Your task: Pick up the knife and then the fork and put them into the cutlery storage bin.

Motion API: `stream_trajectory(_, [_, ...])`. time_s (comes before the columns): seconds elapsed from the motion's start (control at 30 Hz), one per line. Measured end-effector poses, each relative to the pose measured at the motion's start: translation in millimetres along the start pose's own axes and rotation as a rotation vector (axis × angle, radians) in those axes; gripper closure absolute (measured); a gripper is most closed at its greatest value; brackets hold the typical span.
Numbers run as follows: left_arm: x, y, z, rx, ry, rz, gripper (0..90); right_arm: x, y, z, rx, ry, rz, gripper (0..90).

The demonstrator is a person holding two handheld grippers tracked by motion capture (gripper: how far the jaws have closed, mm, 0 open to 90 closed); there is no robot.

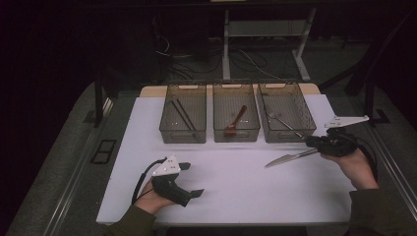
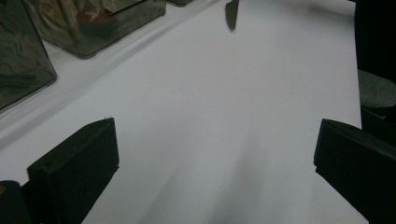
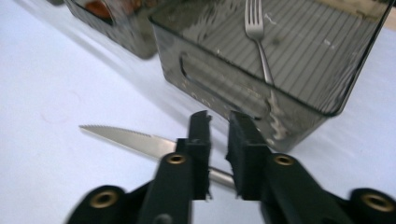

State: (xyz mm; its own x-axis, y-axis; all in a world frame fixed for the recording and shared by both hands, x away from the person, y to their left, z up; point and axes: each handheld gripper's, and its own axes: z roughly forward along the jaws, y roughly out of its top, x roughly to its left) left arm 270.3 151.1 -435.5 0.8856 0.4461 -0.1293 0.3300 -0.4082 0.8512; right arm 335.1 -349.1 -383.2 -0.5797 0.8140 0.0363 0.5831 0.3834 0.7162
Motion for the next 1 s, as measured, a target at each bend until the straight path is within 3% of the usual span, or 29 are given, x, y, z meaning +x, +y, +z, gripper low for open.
stream_trajectory(0.13, [0.2, 0.1, -0.6, -0.003, 0.000, -0.003, 0.0, -3.1, -4.5, 5.5, 0.018, -0.019, -0.006, 89.7])
stream_trajectory(0.67, [1.5, -0.1, -0.4, -0.007, 0.004, -0.013, 0.0, -28.9, -23.4, 31.7, 0.123, -0.088, 0.056, 90.0])
stream_trajectory(1.0, [1.4, -0.3, 0.0, -0.005, 0.004, -0.016, 0.0, -32.7, -25.1, 46.7, 0.156, -0.102, 0.063, 90.0])
